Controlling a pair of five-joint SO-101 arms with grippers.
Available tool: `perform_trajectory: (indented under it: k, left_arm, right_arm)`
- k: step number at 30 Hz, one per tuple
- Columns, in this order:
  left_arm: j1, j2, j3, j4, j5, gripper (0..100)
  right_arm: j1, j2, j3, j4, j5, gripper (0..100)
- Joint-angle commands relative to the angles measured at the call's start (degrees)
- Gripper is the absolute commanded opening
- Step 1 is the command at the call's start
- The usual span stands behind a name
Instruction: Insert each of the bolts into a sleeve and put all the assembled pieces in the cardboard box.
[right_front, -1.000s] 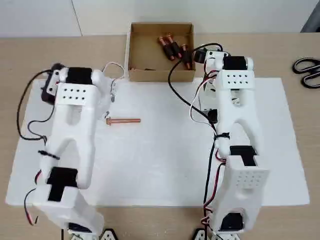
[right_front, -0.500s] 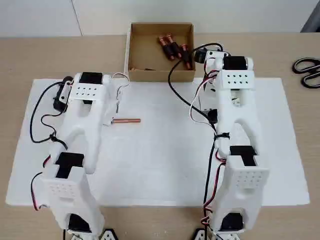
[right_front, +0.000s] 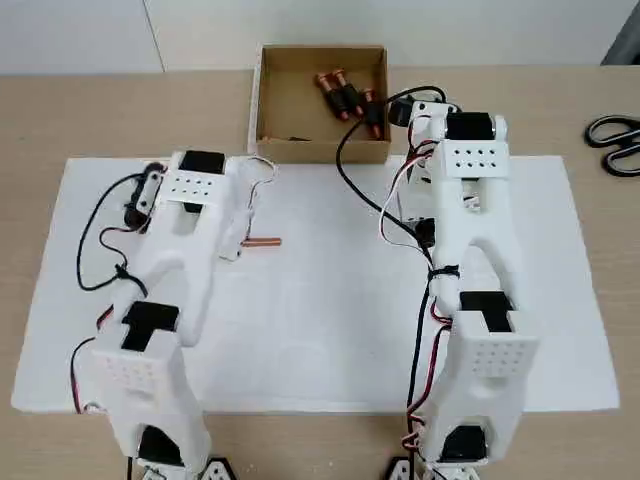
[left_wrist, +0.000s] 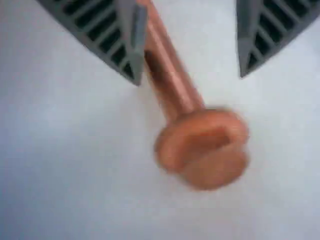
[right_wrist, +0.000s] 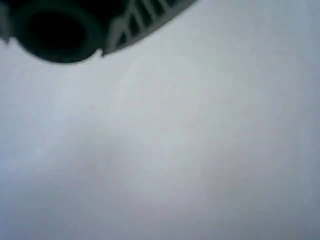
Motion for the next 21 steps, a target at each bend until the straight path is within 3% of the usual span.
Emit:
perform_trajectory:
  k: [1, 10, 15, 18, 21]
  left_arm:
    - [0.4, 1.1, -0.2, -0.4, 0.6, 12]
    - [-4.0, 5.7, -0.2, -3.3, 0.6, 11]
    - [-2.6, 5.3, -0.2, -3.1, 0.0, 1]
    - [-0.7, 5.3, -0.5, -2.9, -2.7, 1]
    - [1.6, 5.3, -4.6, 2.2, -5.2, 1]
  right_arm:
    - [0.1, -3.8, -0.3, 0.0, 0.2, 0.4]
    - [0.1, -3.8, -0.3, 0.1, 0.2, 0.4]
    - [0.1, -3.8, -0.3, 0.1, 0.2, 0.4]
    - [0.1, -3.7, -0.3, 0.1, 0.2, 0.4]
    - [0.1, -3.7, -0.3, 0.1, 0.2, 0.4]
